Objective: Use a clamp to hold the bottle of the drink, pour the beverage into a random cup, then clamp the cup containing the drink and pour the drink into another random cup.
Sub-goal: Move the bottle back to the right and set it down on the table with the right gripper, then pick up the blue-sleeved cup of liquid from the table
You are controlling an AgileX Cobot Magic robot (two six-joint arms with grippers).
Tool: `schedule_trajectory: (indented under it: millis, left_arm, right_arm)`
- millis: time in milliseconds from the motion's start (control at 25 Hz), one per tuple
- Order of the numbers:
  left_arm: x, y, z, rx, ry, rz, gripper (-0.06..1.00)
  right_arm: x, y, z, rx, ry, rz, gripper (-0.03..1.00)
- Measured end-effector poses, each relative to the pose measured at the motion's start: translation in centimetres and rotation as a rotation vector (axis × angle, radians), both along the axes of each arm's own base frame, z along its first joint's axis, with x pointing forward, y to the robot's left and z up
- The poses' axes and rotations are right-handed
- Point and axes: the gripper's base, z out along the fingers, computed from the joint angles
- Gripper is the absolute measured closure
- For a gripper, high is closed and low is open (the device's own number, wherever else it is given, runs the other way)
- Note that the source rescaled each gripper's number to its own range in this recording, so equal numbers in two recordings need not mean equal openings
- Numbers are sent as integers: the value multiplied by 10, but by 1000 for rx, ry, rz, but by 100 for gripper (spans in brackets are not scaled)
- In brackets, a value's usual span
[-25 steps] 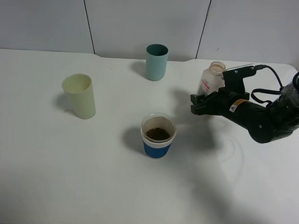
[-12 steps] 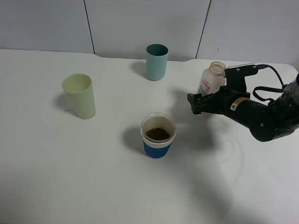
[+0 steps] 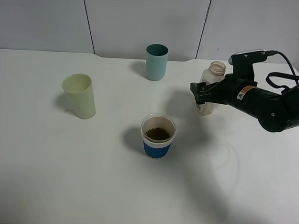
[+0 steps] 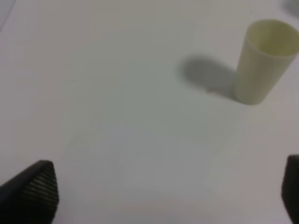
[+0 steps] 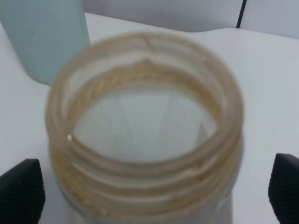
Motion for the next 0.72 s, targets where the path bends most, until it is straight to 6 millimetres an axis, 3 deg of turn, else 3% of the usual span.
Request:
schedule_trajectory:
  millis: [720]
  left_arm:
    - [0,0,0,0,0,0,5]
  right_arm:
    - [-9,-4,54,-41,-98,14,5]
